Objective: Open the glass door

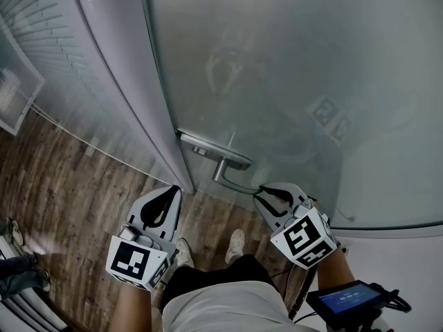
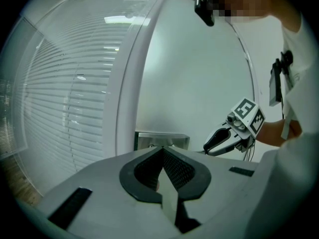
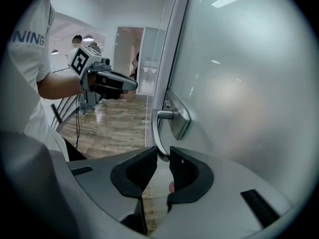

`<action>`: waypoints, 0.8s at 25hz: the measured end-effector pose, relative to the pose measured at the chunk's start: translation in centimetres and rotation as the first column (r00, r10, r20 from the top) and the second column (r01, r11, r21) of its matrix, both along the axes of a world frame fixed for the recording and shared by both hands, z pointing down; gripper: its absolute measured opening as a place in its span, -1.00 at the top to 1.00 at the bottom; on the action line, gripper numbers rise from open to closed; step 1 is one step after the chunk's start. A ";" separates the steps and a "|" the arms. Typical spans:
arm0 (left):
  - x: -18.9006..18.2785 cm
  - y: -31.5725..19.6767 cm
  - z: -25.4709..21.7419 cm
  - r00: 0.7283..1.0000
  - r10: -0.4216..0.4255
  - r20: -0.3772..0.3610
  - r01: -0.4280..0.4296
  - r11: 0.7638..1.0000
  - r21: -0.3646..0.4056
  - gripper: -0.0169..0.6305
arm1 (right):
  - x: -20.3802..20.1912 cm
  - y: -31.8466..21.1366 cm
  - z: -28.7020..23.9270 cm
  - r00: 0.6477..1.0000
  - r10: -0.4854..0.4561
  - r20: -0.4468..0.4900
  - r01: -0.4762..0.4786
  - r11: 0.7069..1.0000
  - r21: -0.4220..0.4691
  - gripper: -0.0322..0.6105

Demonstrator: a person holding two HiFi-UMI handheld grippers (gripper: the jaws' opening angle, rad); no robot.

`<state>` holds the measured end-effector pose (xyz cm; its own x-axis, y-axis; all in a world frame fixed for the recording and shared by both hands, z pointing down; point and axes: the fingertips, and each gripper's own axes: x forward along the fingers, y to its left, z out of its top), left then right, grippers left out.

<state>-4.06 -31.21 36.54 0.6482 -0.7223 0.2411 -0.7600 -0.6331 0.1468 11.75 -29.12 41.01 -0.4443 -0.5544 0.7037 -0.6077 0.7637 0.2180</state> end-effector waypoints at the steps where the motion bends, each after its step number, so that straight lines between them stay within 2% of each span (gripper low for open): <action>1: 0.1 0.0 0.1 1.000 0.003 0.000 -0.003 1.000 0.000 0.95 | 0.0 -0.1 0.1 1.000 0.004 0.002 -0.004 1.000 -0.002 0.66; 5: 0.4 0.0 0.2 1.000 0.011 -0.005 -0.011 1.000 -0.002 0.95 | -0.1 -0.2 1.5 1.000 0.024 -0.007 -0.024 1.000 -0.019 0.66; 8: 0.8 0.1 -0.2 1.000 0.025 -0.004 -0.025 1.000 0.005 0.95 | -0.2 -0.3 2.5 0.998 0.044 0.034 -0.043 0.998 -0.036 0.66; 13: 0.8 -0.1 -1.1 0.999 0.033 -0.016 -0.032 0.999 0.027 0.95 | -0.2 -0.7 3.5 0.997 0.073 0.040 -0.071 0.997 -0.037 0.66; 20: 0.0 -0.7 -2.3 0.999 0.033 -0.031 -0.031 0.998 0.047 0.95 | -0.4 -2.2 3.5 0.985 0.137 0.102 -0.136 0.991 -0.010 0.66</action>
